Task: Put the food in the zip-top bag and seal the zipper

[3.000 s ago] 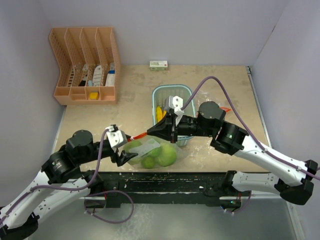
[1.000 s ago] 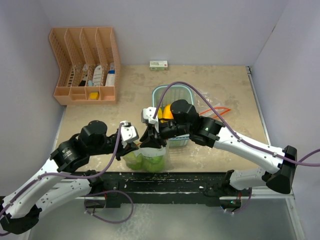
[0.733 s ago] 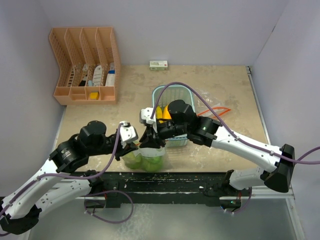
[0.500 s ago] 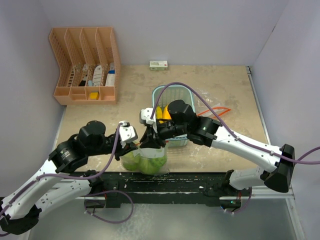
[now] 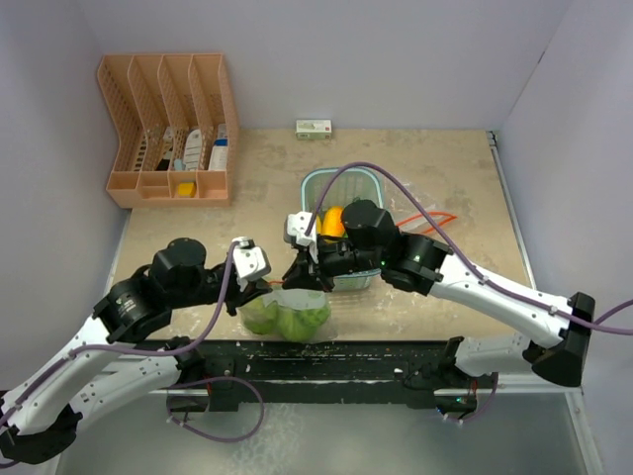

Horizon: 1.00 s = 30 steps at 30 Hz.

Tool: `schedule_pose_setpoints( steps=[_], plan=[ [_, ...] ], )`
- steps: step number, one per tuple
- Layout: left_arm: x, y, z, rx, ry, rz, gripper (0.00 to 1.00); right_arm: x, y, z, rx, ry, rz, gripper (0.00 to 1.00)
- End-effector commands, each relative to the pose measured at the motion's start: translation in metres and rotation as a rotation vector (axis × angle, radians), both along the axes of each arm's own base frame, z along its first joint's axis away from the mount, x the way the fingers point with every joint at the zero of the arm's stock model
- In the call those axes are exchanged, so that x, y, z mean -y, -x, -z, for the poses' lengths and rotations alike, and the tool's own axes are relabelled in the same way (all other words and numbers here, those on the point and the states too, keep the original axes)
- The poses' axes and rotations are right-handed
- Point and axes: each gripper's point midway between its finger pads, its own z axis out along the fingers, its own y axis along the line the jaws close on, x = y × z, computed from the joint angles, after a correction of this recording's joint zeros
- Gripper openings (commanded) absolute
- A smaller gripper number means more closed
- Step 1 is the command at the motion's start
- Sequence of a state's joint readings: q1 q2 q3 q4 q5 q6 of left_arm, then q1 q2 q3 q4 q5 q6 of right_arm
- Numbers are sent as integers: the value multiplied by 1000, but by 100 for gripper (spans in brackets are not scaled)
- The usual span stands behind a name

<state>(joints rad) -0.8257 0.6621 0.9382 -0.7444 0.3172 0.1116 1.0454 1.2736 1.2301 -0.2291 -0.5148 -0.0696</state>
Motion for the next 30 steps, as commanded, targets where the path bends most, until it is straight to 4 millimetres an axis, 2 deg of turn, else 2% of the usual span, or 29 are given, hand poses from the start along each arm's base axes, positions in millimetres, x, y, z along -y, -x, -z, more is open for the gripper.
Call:
schedule_pose_setpoints(
  steps=[1, 9, 13, 21, 22, 24, 26, 28, 29, 30],
  plan=[
    [-8, -12, -41, 95, 84, -90, 0, 23, -2, -28, 46, -43, 82, 0],
    [-25, -7, -54, 150, 88, -114, 0, 45, -4, -23, 52, -16, 164, 0],
    [-33, -9, -60, 179, 97, -153, 0, 58, -7, -28, 66, -19, 216, 0],
    [-33, -18, -55, 168, 72, -189, 0, 90, -33, -46, 122, -62, 456, 0],
    [-32, -18, -54, 164, 68, -189, 0, 93, -36, -50, 124, -77, 482, 11],
    [-32, -22, -52, 159, 57, -207, 0, 97, -38, -59, 123, -116, 516, 47],
    [-35, -28, -52, 160, 50, -247, 0, 100, -39, -74, 122, -171, 540, 72],
    [-41, -37, -56, 169, 48, -317, 0, 105, -48, -87, 112, -212, 614, 93],
    [-47, -43, -59, 179, 45, -364, 0, 110, -55, -92, 108, -228, 670, 99],
    [-54, -48, -64, 189, 48, -417, 0, 113, -61, -95, 105, -231, 718, 100]
  ],
)
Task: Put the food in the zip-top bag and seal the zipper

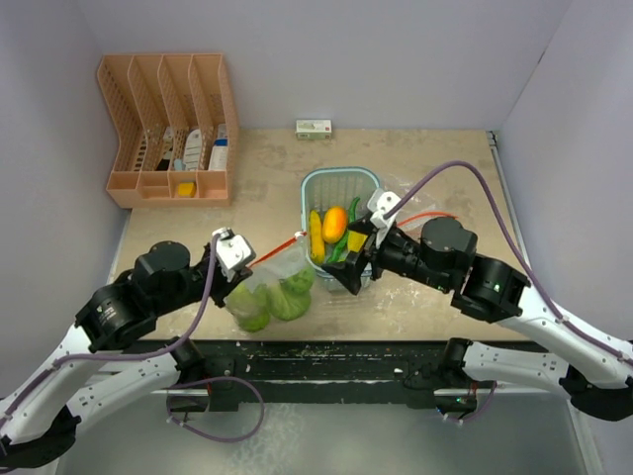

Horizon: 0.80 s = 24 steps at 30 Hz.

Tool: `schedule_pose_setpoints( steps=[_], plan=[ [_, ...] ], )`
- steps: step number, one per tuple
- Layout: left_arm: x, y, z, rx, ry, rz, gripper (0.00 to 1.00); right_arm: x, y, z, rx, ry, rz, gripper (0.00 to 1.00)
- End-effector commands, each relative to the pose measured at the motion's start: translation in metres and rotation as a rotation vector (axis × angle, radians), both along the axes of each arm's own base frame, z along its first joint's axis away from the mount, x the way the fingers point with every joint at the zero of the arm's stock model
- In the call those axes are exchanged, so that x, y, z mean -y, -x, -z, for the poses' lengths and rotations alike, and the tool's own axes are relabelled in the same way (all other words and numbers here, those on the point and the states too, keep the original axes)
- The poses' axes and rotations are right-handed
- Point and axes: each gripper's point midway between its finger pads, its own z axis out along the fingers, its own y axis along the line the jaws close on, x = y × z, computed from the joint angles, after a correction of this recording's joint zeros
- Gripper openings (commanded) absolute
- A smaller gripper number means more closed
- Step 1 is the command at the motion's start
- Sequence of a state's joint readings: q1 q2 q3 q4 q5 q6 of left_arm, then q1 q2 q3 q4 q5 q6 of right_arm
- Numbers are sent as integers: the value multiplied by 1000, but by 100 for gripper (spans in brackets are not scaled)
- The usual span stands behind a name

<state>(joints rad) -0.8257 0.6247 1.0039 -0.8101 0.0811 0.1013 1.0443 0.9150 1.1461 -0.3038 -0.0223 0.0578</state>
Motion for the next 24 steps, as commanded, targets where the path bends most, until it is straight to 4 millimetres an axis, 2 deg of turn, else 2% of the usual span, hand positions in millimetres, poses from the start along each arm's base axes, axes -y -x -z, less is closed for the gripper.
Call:
schedule_pose_setpoints(
  steps=[1, 4, 8, 11, 12, 14, 15, 16, 17, 22, 24],
  plan=[
    [-30, -30, -51, 121, 91, -263, 0, 23, -36, -39, 14, -110, 270, 100],
    [-72, -42, -74, 165, 135, -518, 0, 45, -68, -33, -32, -68, 532, 99],
    [-128, -43, -99, 234, 215, -804, 0, 92, -111, -13, -133, -38, 880, 99],
    [-156, -44, -102, 268, 247, -970, 8, 116, -142, -3, -205, -89, 980, 100],
    [-162, -44, -102, 276, 259, -1011, 15, 124, -149, 0, -212, -105, 1018, 100],
    [-166, -47, -100, 286, 282, -1063, 40, 135, -164, 5, -233, -135, 1068, 100],
    [-166, -49, -97, 290, 285, -1072, 62, 141, -171, 10, -251, -147, 1088, 99],
    [-165, -50, -94, 285, 295, -1088, 92, 148, -178, 16, -273, -156, 1113, 100],
    [-163, -52, -89, 274, 297, -1092, 100, 153, -186, 22, -291, -161, 1130, 100],
    [-139, -60, -72, 222, 306, -1018, 99, 198, -220, 68, -415, -204, 1224, 100],
    [-126, -63, -72, 218, 309, -958, 99, 230, -234, 90, -459, -222, 1298, 100]
  ],
)
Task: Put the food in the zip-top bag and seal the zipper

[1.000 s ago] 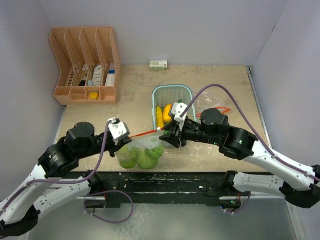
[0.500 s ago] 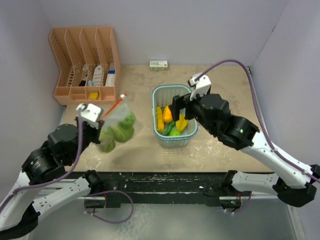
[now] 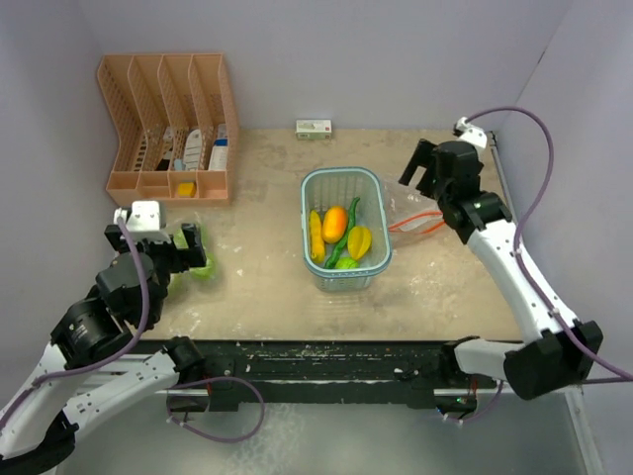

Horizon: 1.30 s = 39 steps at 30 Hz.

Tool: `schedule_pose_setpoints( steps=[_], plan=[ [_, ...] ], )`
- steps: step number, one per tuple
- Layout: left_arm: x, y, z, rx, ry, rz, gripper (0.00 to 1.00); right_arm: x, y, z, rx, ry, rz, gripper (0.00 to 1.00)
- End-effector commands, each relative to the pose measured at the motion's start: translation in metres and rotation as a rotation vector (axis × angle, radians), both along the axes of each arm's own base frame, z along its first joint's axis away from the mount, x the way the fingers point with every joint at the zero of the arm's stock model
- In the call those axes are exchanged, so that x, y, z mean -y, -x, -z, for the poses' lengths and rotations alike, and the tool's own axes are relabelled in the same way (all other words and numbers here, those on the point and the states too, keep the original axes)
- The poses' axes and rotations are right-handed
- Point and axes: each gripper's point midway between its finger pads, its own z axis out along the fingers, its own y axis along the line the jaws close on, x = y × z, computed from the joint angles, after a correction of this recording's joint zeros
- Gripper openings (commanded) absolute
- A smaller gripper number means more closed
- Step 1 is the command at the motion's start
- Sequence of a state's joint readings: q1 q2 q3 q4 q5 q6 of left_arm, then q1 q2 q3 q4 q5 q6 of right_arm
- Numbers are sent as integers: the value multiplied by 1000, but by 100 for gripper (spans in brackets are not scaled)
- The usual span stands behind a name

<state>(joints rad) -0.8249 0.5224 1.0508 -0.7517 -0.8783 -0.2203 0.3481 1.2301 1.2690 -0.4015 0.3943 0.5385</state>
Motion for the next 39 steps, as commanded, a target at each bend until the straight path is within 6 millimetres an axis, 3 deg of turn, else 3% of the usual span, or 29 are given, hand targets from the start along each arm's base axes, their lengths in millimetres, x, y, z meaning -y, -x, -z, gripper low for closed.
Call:
schedule_pose_setpoints(
  steps=[1, 3, 4, 7, 9, 21, 29, 31, 35, 39],
  plan=[
    [26, -10, -8, 37, 62, 86, 99, 46, -29, 40, -54, -119, 130, 99],
    [36, -11, -12, 46, 50, 143, 99, 66, -37, 64, -107, -187, 166, 100],
    [41, -12, -14, 52, 41, 168, 99, 67, -41, 73, -122, -248, 138, 98],
    [52, -16, -18, 67, 16, 218, 99, 57, -50, 99, -140, -408, 69, 89],
    [57, -18, -18, 73, -2, 239, 99, 50, -52, 112, -158, -451, 51, 88],
    [79, -30, -6, 41, -73, 298, 99, 39, -75, 179, -264, -552, 68, 82],
    [76, -31, -6, 55, -83, 290, 99, 45, -62, 179, -250, -520, 90, 78],
    [78, -32, -4, 54, -89, 291, 99, 49, -56, 168, -221, -502, 102, 78],
    [82, -35, 3, 39, -101, 298, 99, 60, -41, 128, -93, -480, 139, 78],
    [85, -34, 5, 30, -94, 313, 99, 58, -21, 127, -125, -489, 152, 79]
  ],
)
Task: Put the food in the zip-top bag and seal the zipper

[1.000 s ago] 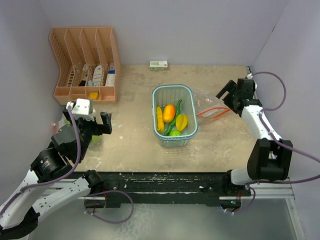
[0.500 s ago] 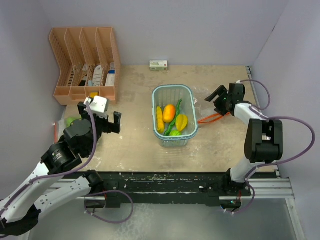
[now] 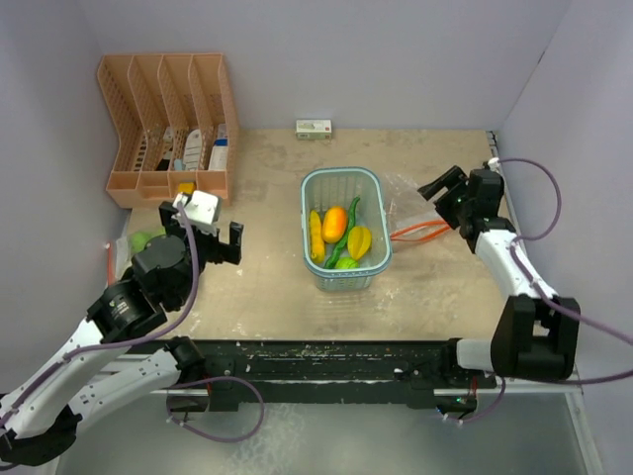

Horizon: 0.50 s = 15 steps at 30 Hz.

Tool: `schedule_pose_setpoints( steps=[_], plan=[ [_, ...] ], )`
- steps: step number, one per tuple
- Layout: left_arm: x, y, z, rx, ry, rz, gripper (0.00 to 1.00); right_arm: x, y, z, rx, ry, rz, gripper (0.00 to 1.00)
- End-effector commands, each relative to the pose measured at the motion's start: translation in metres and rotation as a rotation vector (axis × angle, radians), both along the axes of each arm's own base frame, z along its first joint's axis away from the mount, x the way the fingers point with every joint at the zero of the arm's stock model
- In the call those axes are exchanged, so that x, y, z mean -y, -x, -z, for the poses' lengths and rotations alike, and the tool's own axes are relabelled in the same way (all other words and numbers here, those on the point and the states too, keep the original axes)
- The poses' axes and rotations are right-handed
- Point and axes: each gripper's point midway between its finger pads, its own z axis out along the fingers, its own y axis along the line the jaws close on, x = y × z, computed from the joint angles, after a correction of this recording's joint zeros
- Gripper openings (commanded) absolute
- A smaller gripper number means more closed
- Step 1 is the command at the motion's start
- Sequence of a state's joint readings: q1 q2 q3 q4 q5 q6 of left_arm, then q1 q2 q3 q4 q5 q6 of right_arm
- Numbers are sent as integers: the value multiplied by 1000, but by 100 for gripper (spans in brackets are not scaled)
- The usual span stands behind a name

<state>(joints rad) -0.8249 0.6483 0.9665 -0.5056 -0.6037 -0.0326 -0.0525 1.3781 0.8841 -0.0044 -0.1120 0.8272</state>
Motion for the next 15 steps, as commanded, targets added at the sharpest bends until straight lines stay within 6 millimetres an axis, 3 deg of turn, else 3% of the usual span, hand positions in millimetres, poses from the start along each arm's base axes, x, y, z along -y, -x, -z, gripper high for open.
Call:
schedule_pose_setpoints(
  steps=[1, 10, 15],
  plan=[
    [5, -2, -9, 28, 40, 14, 99, 6, 11, -13, 21, 8, 46, 80],
    [-2, 6, -15, 54, 71, 24, 99, 5, 22, 31, -98, -39, 88, 82],
    [1, 4, -12, 46, 48, 30, 99, 5, 18, 32, -81, -59, 113, 82]
  ],
)
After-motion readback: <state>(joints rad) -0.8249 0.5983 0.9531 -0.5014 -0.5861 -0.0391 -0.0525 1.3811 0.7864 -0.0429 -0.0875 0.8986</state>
